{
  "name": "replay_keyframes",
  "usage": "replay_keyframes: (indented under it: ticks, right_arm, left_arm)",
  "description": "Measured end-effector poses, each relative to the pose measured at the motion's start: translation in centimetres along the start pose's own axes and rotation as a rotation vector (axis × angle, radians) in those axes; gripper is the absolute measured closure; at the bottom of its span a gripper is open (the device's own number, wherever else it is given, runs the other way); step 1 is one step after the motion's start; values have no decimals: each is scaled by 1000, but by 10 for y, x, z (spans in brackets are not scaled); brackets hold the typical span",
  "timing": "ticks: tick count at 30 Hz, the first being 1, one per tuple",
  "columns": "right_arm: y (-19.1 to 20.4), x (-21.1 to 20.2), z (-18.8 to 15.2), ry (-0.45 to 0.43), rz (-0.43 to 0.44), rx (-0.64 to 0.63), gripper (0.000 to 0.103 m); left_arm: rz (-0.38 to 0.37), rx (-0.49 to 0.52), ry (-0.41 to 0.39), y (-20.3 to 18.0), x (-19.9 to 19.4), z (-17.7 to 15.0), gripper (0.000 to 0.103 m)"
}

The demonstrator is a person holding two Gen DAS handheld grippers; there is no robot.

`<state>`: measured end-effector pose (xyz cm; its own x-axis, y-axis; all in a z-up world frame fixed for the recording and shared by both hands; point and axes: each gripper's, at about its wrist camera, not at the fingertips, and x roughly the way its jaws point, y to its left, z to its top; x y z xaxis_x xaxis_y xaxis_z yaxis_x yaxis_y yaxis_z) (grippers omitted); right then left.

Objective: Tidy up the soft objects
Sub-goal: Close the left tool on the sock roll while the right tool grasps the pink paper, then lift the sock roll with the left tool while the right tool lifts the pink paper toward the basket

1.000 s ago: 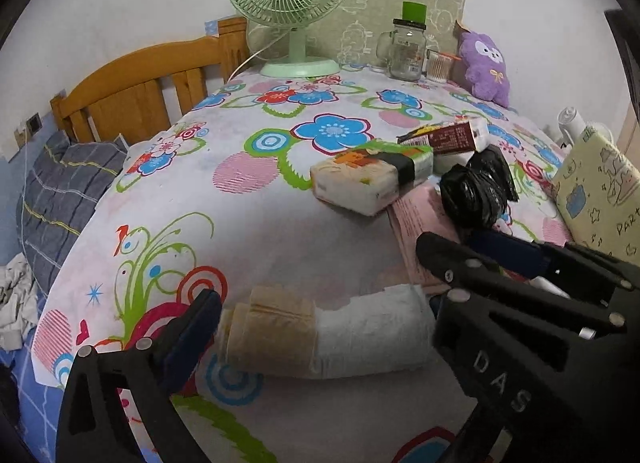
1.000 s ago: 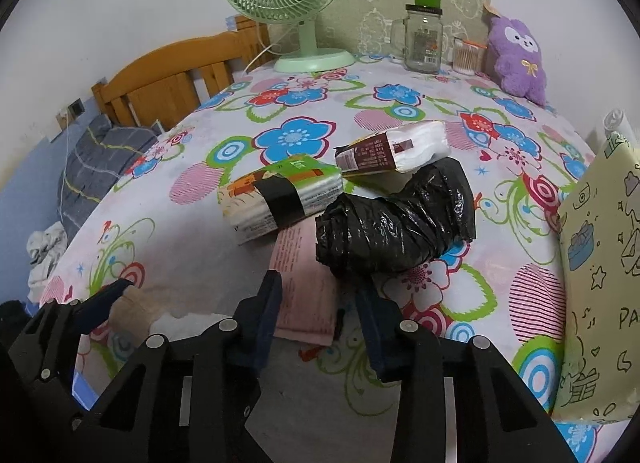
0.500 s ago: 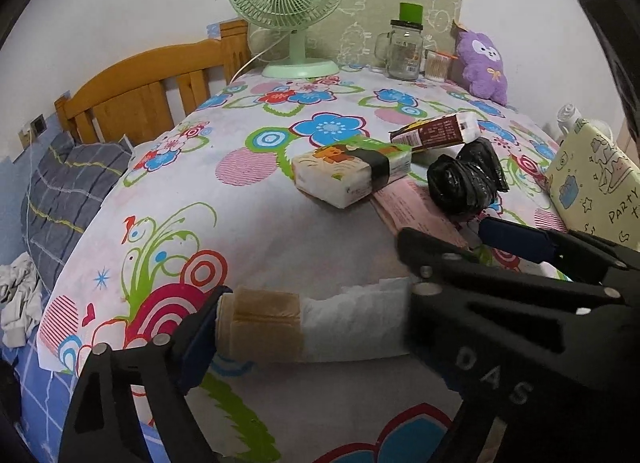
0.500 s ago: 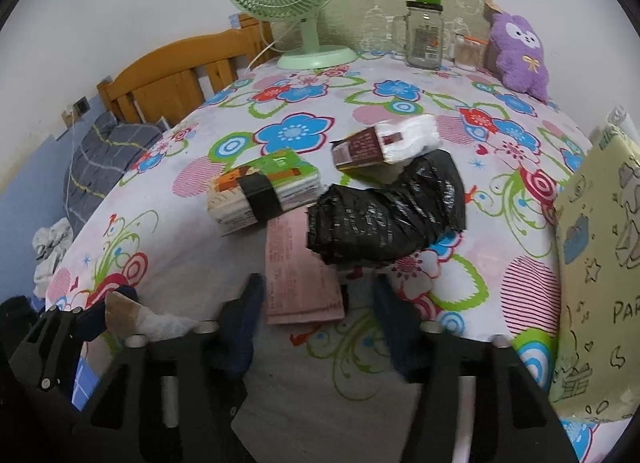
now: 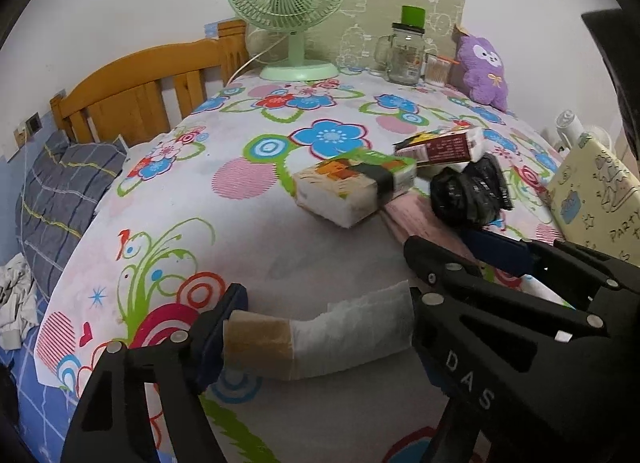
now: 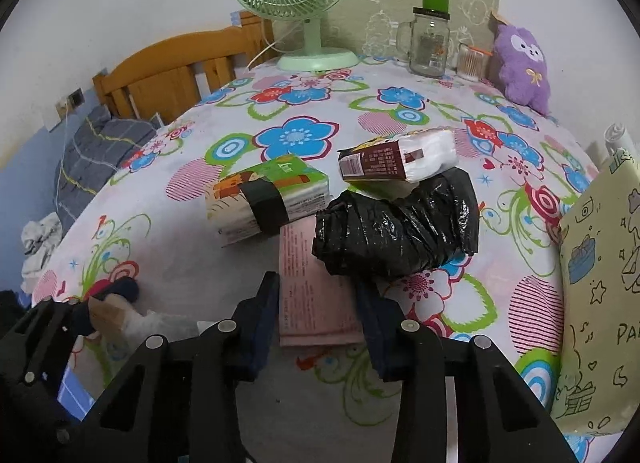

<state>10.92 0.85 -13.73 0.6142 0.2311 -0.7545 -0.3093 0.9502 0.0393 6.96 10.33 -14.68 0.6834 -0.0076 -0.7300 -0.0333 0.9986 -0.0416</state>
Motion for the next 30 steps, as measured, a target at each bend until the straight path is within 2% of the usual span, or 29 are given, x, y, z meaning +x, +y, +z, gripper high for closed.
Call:
replay_keyframes:
  ticks: [19,30]
  right_arm:
    - [-15,-68,15,-102,19,14,62]
    - [-30,-104,27,-155,-12,29,62]
  left_arm:
    - [-26,11,-78,-27,-44,28,24]
    - [-53,39,-122,-47,-68,47,24]
